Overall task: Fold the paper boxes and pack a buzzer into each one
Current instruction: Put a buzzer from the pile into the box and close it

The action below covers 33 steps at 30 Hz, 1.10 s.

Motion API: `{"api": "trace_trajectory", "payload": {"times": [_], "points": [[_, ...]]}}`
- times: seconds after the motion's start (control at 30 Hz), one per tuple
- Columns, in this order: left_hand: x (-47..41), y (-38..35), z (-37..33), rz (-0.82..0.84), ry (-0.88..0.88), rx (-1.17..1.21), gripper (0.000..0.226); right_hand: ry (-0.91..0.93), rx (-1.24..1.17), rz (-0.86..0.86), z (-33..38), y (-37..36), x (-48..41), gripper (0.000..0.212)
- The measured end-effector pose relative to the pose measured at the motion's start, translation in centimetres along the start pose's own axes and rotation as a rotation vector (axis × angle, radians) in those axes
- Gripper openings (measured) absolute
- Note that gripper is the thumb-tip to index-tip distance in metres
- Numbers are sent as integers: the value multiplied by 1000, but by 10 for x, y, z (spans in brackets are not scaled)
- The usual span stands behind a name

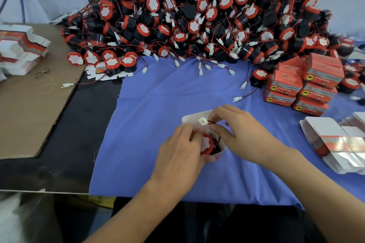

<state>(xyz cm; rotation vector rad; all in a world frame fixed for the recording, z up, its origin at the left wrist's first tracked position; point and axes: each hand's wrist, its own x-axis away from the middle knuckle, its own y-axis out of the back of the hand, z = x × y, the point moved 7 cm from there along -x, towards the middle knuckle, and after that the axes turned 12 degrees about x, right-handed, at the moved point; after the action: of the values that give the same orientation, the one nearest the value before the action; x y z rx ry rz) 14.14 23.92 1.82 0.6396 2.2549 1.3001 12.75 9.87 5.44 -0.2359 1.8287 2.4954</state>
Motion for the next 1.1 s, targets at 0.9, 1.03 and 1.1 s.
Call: {"api": "trace_trajectory", "payload": {"times": [0.9,1.03,1.1], "points": [[31,-32,22,-240,-63,202,33,9,378,-254,25,-36,-1,10],[33,-26,24,-311,-129,298,24,29,408,-239,25,-41,2,12],[39,-15,25,-454,-151,375,18,19,374,-220,25,-45,6,17]]}}
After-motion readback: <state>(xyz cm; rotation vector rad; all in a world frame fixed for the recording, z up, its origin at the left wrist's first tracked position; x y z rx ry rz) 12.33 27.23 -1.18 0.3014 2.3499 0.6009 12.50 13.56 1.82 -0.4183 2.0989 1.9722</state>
